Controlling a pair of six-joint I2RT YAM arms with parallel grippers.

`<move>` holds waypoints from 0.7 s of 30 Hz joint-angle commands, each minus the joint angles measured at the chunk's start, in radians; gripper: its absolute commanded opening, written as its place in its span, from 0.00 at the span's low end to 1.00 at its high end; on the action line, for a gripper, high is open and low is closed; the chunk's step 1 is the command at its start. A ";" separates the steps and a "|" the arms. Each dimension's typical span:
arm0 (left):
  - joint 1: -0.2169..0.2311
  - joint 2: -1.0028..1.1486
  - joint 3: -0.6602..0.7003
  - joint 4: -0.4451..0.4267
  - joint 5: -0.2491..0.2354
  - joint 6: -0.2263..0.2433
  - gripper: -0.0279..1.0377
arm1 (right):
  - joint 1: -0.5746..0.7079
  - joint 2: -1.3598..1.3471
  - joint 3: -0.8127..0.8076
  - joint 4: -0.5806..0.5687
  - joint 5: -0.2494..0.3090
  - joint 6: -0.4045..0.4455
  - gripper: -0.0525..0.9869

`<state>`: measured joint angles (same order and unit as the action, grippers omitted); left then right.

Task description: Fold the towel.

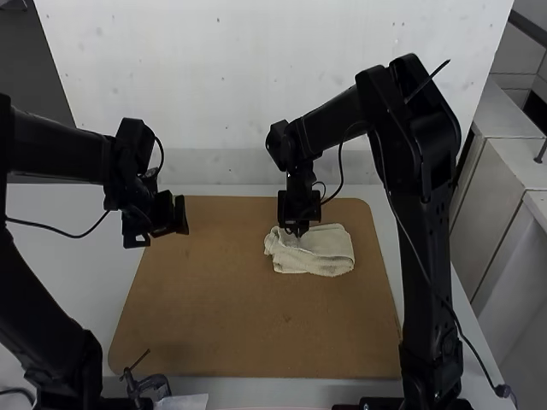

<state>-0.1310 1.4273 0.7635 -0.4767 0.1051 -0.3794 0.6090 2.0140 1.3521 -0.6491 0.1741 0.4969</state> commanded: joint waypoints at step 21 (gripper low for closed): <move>0.008 -0.038 -0.021 0.007 -0.004 0.016 0.96 | 0.135 0.127 0.094 0.011 0.016 0.020 0.07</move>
<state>-0.1310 1.4273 0.7551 -0.4759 0.1051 -0.3786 0.7254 2.1189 1.4120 -0.6369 0.1925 0.5049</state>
